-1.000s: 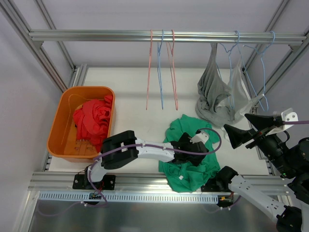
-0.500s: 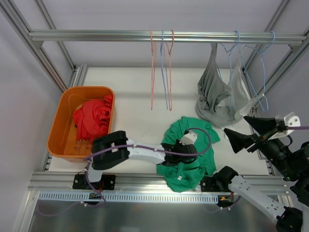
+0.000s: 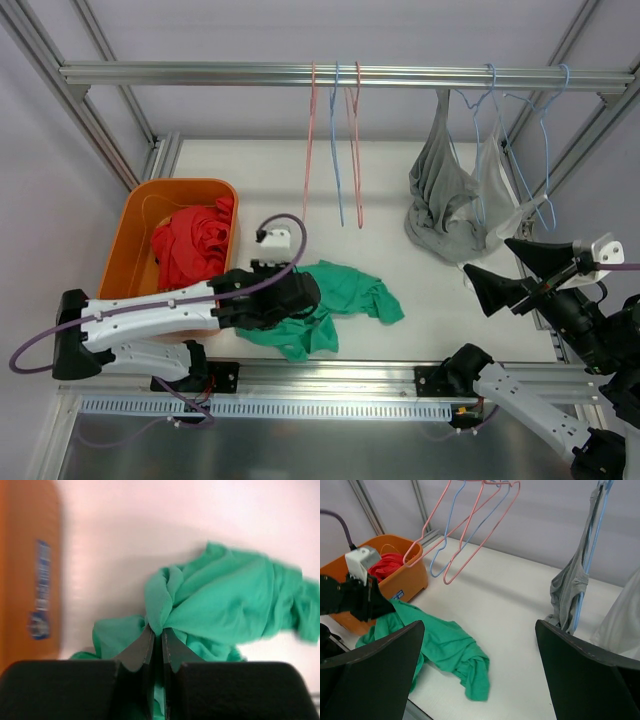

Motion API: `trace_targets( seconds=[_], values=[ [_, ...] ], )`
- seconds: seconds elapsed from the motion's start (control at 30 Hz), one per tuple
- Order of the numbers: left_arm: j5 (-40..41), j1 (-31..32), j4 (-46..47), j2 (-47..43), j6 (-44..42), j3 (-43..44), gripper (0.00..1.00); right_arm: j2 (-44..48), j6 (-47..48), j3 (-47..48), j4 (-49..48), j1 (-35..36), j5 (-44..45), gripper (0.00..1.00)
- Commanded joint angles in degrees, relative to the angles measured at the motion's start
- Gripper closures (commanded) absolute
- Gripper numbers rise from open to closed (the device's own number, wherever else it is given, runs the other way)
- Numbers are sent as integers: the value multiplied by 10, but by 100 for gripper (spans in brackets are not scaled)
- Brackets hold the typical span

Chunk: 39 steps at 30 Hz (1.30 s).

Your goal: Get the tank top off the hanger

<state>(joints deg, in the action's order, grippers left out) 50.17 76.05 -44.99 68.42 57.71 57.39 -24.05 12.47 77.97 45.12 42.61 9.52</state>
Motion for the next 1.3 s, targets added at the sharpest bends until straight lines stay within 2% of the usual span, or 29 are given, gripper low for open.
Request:
trace_targets(
  seconds=[0.0,0.1,0.17,0.27,0.37,0.57,0.7,0.77,0.9,0.97,1.03,1.13,1.23,1.27],
  values=[
    [76,-55,-126,-28,9,58,100,1,-1,-3,-44,-2,-12,1],
    [89,-107,-134,-49,-44,117,100,-5,2,0,-48,-1,-15,1],
    [107,-121,-136,-66,-69,148,100,-6,4,2,-50,-1,-15,1],
    [128,-128,-135,-70,-127,248,100,-8,8,1,-52,-1,-13,1],
    [163,-128,-134,-42,-203,334,100,-9,10,1,-54,-1,-12,1],
    [236,-136,-129,21,-347,561,100,-12,8,-2,-63,-1,-17,0],
    [245,-175,-113,65,-442,687,100,-13,10,1,-67,-1,-20,0],
    [223,-226,-70,79,-510,731,100,-14,10,3,-68,-2,-21,1],
    [192,-305,67,71,-636,720,100,-15,9,3,-69,-1,-26,1],
    [186,-345,85,75,-659,718,100,-15,9,2,-69,-1,-26,0],
    [182,-376,89,75,-655,705,100,-15,8,1,-68,-1,-26,1],
    [166,-422,88,40,-617,632,100,-13,6,0,-70,-2,-29,1],
    [152,-461,86,0,-565,531,100,-15,5,-4,-72,-2,-34,0],
    [138,-472,85,-11,-527,472,100,-15,5,-5,-73,-2,-35,0]
  ],
)
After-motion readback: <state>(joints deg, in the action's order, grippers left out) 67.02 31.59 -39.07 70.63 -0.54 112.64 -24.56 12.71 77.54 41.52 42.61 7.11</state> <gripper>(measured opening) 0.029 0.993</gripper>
